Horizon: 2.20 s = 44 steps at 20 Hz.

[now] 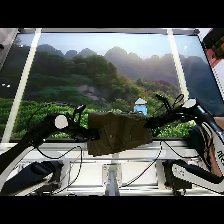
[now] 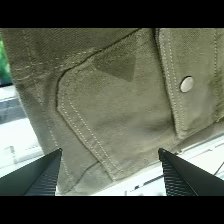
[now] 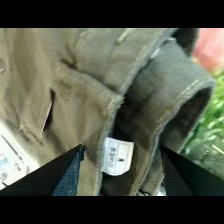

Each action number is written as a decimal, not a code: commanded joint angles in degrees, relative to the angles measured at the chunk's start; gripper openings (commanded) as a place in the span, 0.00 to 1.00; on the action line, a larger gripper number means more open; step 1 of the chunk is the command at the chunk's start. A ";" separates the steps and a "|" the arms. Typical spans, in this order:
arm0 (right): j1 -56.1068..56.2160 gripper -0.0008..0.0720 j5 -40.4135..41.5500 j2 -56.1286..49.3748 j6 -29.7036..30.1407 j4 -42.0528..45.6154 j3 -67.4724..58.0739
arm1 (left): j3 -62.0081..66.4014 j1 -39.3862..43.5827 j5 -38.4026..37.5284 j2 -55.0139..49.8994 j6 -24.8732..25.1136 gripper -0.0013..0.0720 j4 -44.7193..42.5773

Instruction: Fold the clothes and pants, and hang the long-sleeved shirts on hangers.

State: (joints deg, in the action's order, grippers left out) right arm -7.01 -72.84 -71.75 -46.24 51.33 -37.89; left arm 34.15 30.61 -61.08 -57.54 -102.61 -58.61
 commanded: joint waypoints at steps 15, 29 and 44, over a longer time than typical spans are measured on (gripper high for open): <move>1.11 0.78 -1.75 -9.73 -2.12 -10.23 0.09 | -0.02 0.00 0.02 0.02 -0.02 0.96 0.79; 12.15 0.76 5.84 -12.70 2.45 -19.12 0.09 | -0.02 0.00 4.55 0.02 -0.02 0.96 0.76; 0.94 0.04 6.97 -1.57 -17.68 -8.09 -22.93 | 7.48 -0.02 10.01 9.90 3.19 0.96 -4.22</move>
State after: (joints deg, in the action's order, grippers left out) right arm -1.04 -66.92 -77.19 -55.33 37.30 -55.46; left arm 39.16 30.61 -53.30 -51.16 -100.05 -60.16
